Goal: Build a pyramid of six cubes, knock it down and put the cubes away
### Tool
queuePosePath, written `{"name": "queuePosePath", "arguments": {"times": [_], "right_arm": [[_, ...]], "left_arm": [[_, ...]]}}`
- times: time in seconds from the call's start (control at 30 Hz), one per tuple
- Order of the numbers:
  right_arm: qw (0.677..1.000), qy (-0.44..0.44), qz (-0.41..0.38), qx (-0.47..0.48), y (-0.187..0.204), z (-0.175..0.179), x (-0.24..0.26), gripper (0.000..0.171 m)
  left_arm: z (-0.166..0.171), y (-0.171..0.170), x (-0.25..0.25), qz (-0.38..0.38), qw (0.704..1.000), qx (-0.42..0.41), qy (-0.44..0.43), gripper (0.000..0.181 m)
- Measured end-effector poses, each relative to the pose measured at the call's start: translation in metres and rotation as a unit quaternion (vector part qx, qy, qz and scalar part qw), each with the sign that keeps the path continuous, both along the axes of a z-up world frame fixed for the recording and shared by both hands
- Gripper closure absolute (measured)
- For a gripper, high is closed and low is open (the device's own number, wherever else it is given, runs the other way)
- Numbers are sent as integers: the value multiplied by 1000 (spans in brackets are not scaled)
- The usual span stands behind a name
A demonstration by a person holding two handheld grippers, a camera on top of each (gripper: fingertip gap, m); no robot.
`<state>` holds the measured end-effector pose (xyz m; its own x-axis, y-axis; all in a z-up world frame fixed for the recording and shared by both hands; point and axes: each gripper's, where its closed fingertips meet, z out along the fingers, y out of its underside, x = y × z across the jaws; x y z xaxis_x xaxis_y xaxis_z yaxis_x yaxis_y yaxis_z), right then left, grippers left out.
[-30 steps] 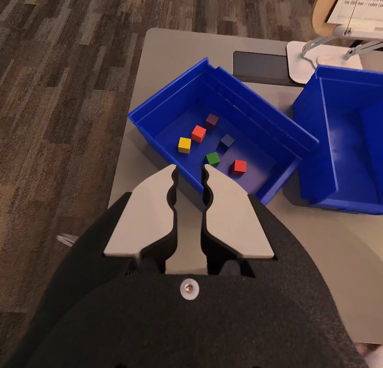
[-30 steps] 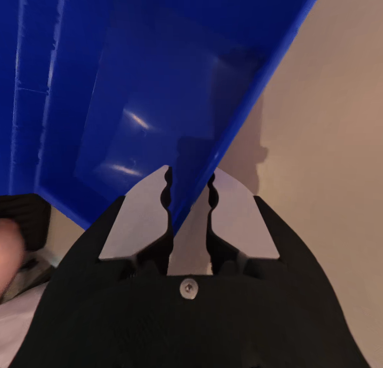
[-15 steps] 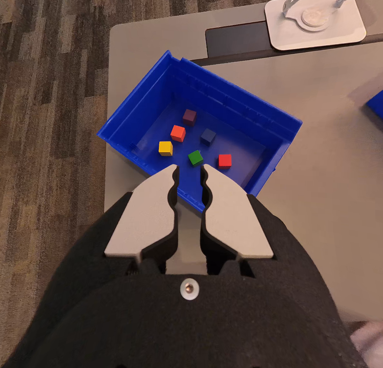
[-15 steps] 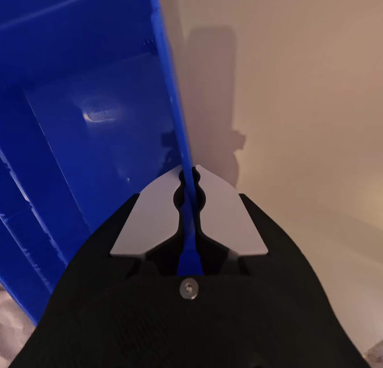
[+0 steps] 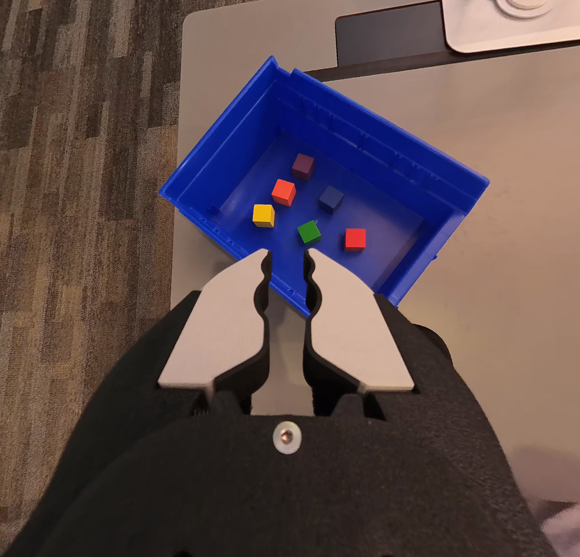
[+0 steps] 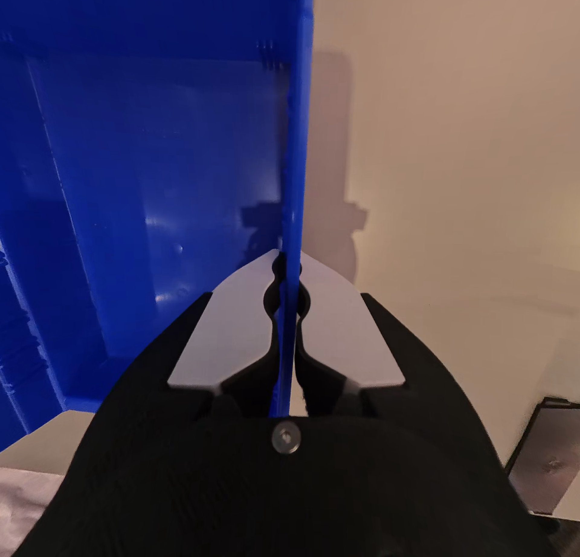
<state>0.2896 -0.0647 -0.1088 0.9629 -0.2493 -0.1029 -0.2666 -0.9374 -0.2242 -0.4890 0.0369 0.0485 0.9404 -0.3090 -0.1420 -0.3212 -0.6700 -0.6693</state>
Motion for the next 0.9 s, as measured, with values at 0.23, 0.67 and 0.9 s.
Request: {"name": "queuePosePath", "arguments": {"times": [0.23, 0.67, 0.9], "right_arm": [[997, -66, 12, 42, 2, 10, 4, 140], [929, -124, 30, 348, 34, 137, -45, 122], [934, -133, 61, 324, 36, 122, -52, 122]], "left_arm": [[-5, 3, -13, 26, 1000, -6, 11, 162], [-79, 27, -52, 144, 973, -155, -95, 145], [-124, 33, -45, 157, 949, -256, -95, 142]]}}
